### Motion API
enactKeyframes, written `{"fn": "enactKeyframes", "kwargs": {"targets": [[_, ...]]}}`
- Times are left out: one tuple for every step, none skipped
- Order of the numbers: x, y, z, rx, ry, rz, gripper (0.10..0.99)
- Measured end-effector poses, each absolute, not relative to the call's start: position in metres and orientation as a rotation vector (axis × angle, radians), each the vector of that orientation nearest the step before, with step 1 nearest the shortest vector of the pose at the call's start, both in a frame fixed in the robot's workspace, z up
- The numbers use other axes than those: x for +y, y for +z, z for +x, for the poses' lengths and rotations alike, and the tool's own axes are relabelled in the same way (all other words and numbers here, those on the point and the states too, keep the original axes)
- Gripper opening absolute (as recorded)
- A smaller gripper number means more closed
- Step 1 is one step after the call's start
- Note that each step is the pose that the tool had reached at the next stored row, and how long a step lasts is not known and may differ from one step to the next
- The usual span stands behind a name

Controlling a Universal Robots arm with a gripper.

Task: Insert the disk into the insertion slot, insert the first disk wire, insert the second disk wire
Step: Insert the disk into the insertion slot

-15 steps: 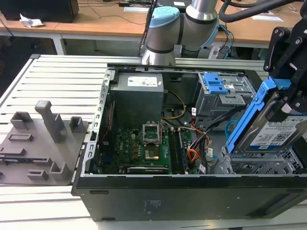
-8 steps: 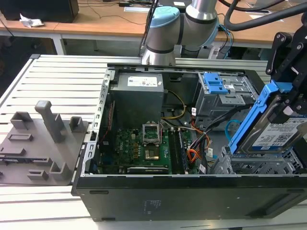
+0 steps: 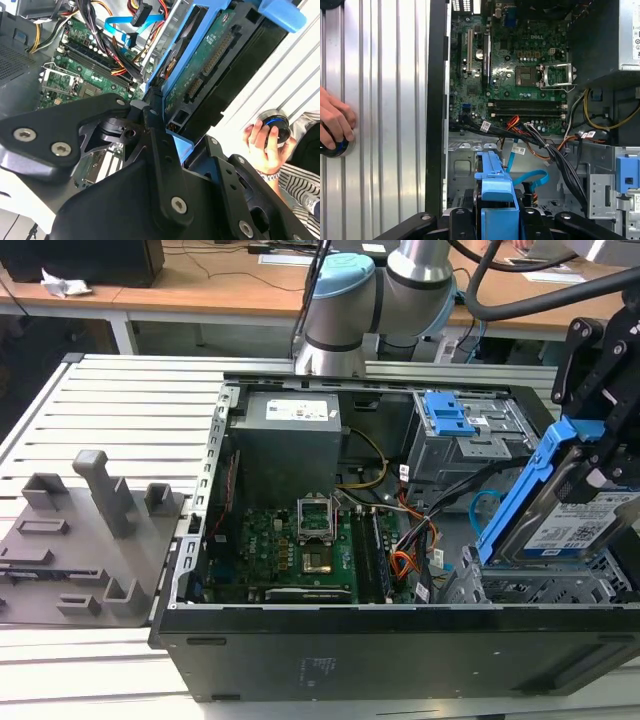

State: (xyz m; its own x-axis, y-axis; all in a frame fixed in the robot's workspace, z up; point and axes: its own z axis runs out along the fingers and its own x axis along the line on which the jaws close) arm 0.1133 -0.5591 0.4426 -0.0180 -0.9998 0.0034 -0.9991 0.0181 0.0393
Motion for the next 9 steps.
{"fn": "enactKeyframes", "kwargs": {"targets": [[-0.5585,0.4421,0.1133,-2.22,-0.04,2.18,0.365],[-0.5569,0.4411,0.1133,-2.22,-0.04,2.18,0.365],[-0.5565,0.4405,0.1133,-2.22,-0.04,2.18,0.365],[-0.5565,0.44,0.1133,-2.22,-0.04,2.18,0.365],[-0.5565,0.4393,0.1133,-2.22,-0.04,2.18,0.365],[-0.5564,0.4385,0.1133,-2.22,-0.04,2.18,0.365],[-0.5564,0.4372,0.1133,-2.22,-0.04,2.18,0.365],[-0.5565,0.4354,0.1133,-2.22,-0.04,2.18,0.365],[-0.5565,0.4322,0.1133,-2.22,-0.04,2.18,0.365]]}}
